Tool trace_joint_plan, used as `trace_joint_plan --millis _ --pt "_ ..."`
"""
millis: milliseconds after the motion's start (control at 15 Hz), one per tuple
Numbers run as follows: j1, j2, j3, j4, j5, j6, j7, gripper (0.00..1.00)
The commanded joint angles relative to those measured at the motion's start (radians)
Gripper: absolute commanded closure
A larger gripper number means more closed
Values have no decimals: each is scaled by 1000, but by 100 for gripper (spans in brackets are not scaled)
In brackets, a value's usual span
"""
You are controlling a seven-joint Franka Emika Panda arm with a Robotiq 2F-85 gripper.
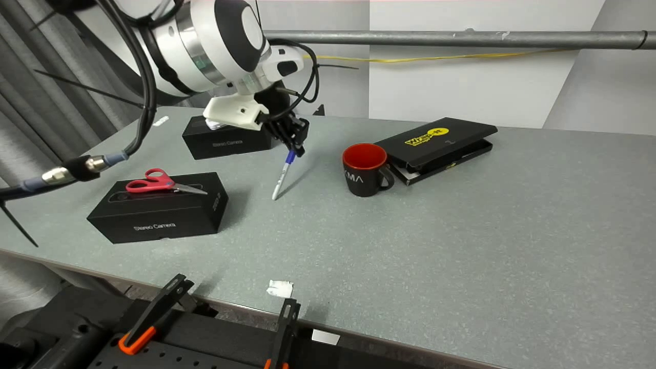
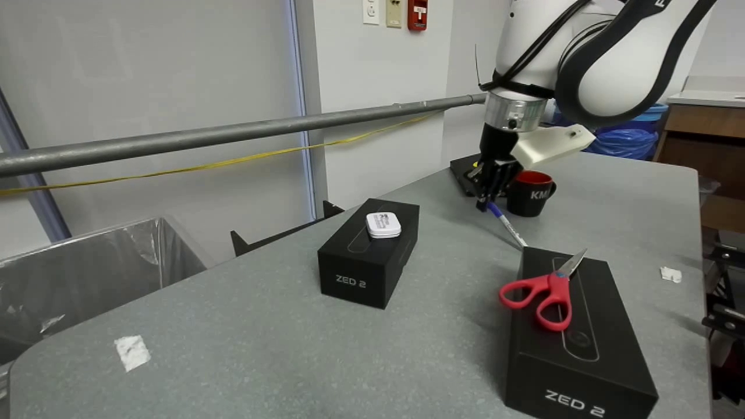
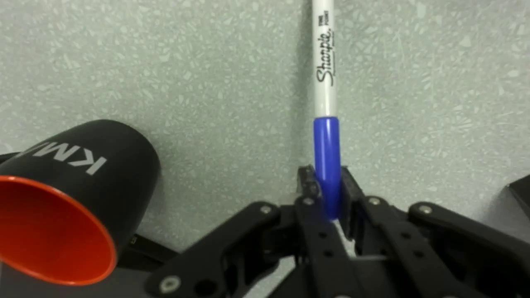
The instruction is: Remove the marker out of the cup and put it on the table
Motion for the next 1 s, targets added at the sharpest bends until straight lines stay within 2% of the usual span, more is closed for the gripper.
trace_joint_plan --millis 0,467,933 --pt "62 70 -72 66 -40 2 70 53" --pt "103 100 -117 93 -31 5 90 1" --pt "74 79 -89 74 -20 -1 57 0"
